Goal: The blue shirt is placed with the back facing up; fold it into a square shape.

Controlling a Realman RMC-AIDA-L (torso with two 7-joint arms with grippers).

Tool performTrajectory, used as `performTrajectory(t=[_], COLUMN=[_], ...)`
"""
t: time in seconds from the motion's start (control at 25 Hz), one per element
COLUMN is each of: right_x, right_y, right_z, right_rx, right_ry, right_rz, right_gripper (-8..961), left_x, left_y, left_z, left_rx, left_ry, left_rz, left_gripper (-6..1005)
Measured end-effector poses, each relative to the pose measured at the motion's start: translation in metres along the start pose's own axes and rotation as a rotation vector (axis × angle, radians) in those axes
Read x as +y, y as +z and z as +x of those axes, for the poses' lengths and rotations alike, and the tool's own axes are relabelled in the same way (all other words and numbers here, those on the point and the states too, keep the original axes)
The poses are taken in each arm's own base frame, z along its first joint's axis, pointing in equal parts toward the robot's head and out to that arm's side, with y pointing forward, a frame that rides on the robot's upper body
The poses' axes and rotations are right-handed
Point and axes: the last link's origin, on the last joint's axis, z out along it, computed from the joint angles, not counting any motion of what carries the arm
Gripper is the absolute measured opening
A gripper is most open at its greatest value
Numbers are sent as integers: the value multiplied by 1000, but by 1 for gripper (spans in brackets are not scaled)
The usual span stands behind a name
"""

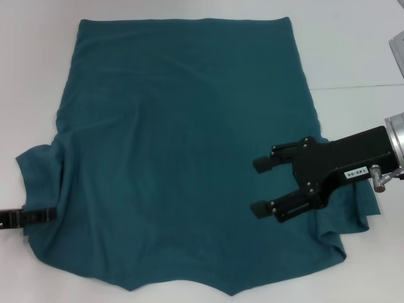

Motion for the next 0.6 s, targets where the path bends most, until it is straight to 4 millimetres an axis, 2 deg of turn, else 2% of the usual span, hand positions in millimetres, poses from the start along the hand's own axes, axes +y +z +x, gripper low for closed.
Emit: performTrajectory(t=[0.36,0.6], right_x=[0,0], right_y=[0,0], right_z=[0,0], right_rx=[0,0], right_ry=[1,1], right_rz=[0,3], right_gripper=[942,942], left_x=[0,3], left_y=[0,4], left_z=[2,0], left_rx=[14,1], left_ry=[-18,-29], left_rz=[1,-20], left_gripper=[871,710])
